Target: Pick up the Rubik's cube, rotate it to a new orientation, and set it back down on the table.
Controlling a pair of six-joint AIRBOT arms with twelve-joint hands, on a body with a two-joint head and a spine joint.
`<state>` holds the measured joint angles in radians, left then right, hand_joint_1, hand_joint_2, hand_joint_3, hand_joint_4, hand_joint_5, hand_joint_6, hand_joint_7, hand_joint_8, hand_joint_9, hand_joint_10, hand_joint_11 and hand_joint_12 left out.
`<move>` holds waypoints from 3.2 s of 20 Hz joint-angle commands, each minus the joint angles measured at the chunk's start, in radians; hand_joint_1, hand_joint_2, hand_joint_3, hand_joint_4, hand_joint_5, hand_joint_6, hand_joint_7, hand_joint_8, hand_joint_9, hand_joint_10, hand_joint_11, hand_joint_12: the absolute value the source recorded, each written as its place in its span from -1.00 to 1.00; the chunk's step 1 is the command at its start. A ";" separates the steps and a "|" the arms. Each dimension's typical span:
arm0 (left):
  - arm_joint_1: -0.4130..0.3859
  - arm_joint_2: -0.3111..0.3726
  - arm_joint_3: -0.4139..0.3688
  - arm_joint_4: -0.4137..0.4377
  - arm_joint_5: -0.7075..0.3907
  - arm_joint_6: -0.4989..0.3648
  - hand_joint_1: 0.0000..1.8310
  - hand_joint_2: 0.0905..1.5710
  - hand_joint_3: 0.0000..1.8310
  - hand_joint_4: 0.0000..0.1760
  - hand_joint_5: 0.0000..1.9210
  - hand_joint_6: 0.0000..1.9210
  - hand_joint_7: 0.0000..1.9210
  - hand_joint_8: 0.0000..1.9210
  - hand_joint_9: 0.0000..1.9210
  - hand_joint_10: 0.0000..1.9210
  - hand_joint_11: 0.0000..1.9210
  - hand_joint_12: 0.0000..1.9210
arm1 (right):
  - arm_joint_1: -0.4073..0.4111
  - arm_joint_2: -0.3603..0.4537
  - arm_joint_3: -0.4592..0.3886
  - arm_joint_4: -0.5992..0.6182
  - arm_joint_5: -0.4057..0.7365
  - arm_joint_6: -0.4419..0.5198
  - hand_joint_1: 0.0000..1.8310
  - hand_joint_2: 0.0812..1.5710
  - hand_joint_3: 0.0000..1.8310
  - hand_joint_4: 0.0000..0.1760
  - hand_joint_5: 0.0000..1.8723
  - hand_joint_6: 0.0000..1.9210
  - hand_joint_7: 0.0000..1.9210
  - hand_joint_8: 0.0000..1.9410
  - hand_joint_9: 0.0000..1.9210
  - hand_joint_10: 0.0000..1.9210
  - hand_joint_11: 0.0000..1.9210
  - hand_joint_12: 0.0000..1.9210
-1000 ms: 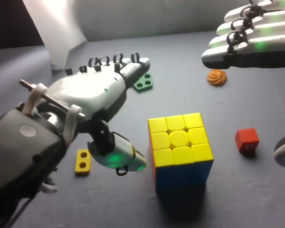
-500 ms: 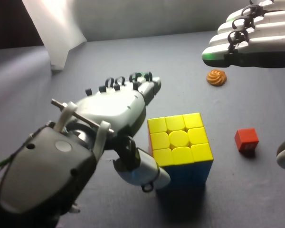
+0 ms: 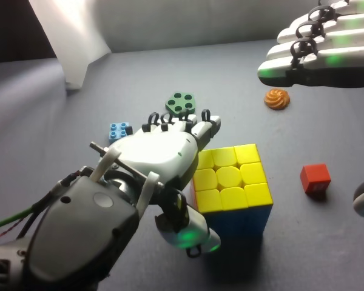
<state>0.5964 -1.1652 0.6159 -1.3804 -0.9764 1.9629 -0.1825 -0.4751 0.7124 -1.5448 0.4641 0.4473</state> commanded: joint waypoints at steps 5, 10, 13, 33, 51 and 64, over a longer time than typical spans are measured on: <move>-0.004 -0.039 0.041 0.059 -0.026 0.000 0.15 -0.10 -1.00 -0.22 -1.00 -1.00 -1.00 -1.00 -1.00 -1.00 -1.00 -1.00 | 0.007 0.001 -0.002 0.055 0.011 0.002 -0.79 0.13 -1.00 -1.00 -0.85 -1.00 -0.87 -1.00 -0.92 -1.00 -1.00 -0.69; -0.007 -0.073 0.076 0.050 -0.026 -0.001 0.31 -0.06 -0.99 0.60 -0.99 -1.00 -1.00 -1.00 -1.00 -1.00 -1.00 -1.00 | 0.006 0.002 -0.003 0.055 0.015 0.002 -0.80 0.14 -1.00 -1.00 -0.85 -1.00 -0.89 -1.00 -0.94 -1.00 -1.00 -0.77; -0.003 -0.084 0.089 0.039 -0.026 0.000 0.31 -0.05 -0.99 0.93 -0.97 -0.99 -1.00 -1.00 -1.00 -1.00 -1.00 -1.00 | 0.005 0.002 -0.003 0.055 0.016 0.002 -0.80 0.14 -1.00 -1.00 -0.87 -1.00 -0.89 -1.00 -0.95 -1.00 -1.00 -0.81; -0.025 -0.147 0.152 -0.049 -0.020 0.006 0.27 0.01 -0.99 0.50 -0.98 -0.99 -1.00 -1.00 -1.00 -1.00 -1.00 -1.00 | -0.002 0.002 -0.006 0.053 0.027 0.000 -0.80 0.15 -1.00 -1.00 -0.88 -1.00 -0.92 -1.00 -0.97 -1.00 -1.00 -0.85; 0.000 -0.197 0.190 -0.071 -0.003 0.021 0.27 0.02 -1.00 0.22 -0.96 -0.99 -1.00 -1.00 -1.00 -1.00 -1.00 -1.00 | -0.006 0.002 -0.012 0.053 0.027 -0.016 -0.80 0.16 -1.00 -1.00 -0.89 -1.00 -0.92 -1.00 -0.97 -1.00 -1.00 -0.84; 0.032 -0.197 0.184 -0.071 0.001 0.011 0.28 0.02 -1.00 -0.13 -1.00 -1.00 -1.00 -1.00 -1.00 -1.00 -1.00 -1.00 | -0.006 0.003 -0.012 0.053 0.027 -0.021 -0.85 0.21 -1.00 -1.00 -0.88 -1.00 -0.90 -1.00 -0.95 -1.00 -1.00 -0.82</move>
<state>0.6178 -1.3552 0.8024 -1.4582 -0.9779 1.9701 -0.1993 -0.4744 0.7040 -1.5486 0.4786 0.4267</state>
